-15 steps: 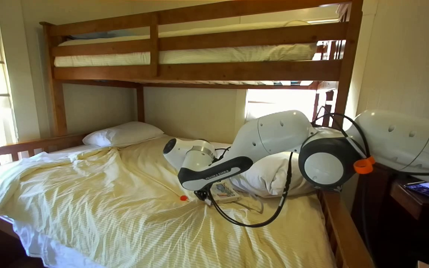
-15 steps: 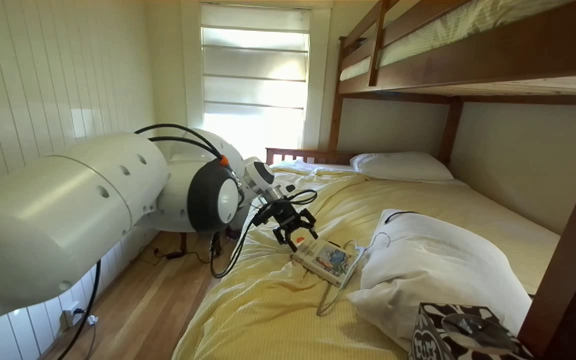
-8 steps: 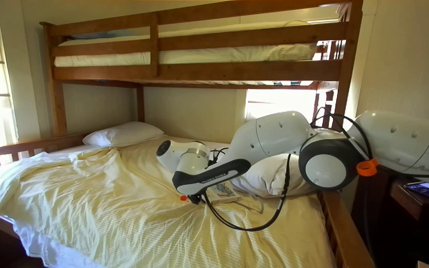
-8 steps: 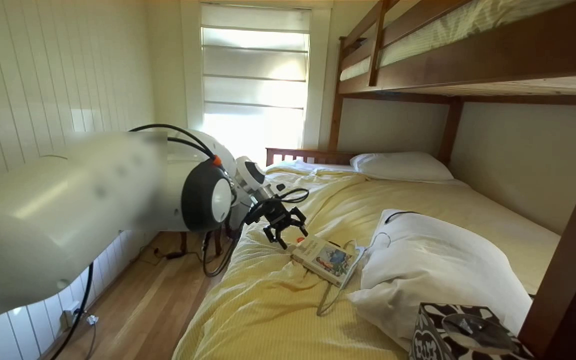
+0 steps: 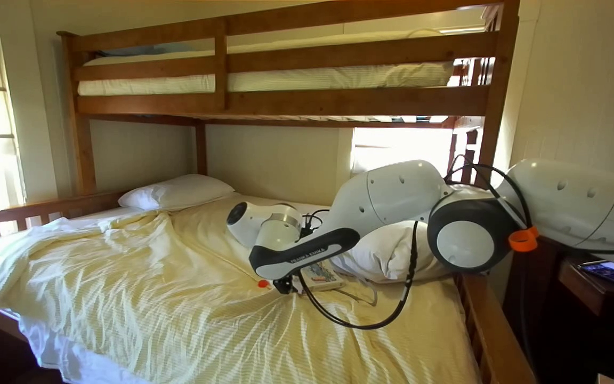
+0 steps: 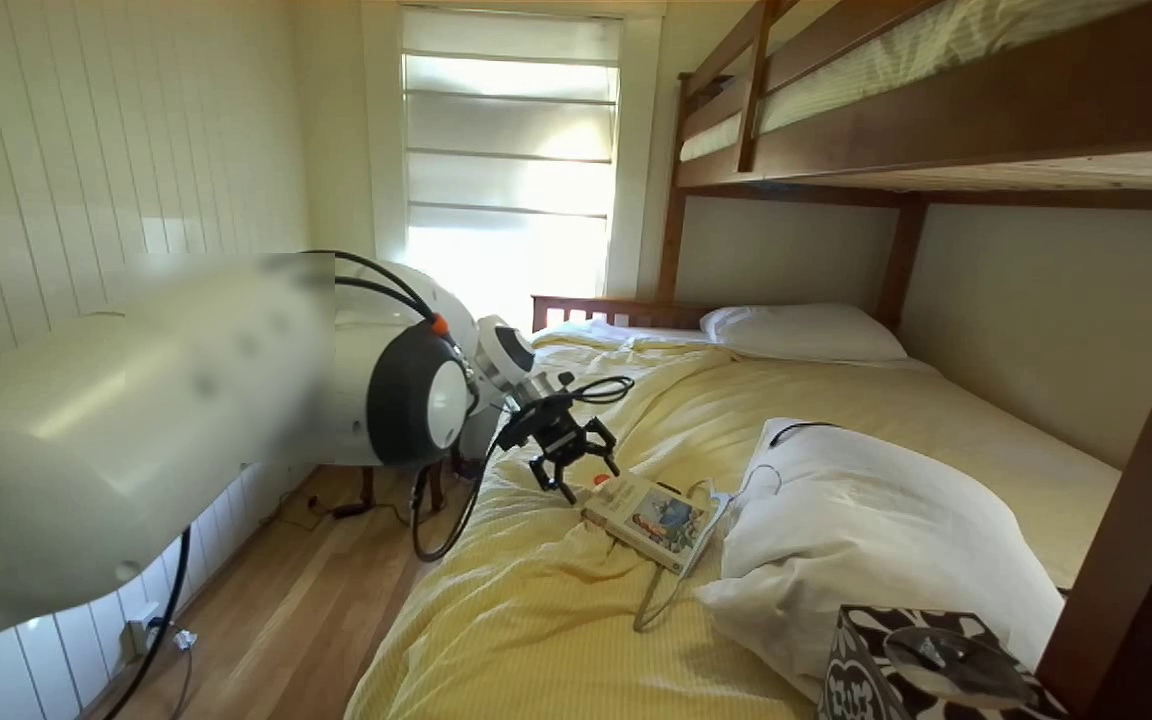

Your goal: Put the book on the pillow

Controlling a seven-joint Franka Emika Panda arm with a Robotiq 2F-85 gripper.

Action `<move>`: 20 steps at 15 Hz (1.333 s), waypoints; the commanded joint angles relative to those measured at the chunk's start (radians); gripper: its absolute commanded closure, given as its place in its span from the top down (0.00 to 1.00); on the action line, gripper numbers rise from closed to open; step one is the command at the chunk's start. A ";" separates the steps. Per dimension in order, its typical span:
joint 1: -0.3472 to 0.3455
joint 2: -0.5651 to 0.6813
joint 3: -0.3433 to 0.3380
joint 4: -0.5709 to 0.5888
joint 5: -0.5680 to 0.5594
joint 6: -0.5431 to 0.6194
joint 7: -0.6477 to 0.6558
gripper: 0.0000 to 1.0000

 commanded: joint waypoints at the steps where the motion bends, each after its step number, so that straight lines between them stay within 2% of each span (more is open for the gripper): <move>1: -0.018 0.010 0.013 0.023 0.012 -0.024 -0.100 1.00; 7: -0.020 0.042 0.024 0.045 0.023 -0.049 -0.162 1.00; 13: -0.029 0.063 0.035 0.078 0.030 -0.068 -0.146 1.00; 20: -0.060 0.077 0.032 0.116 0.042 -0.140 -0.137 1.00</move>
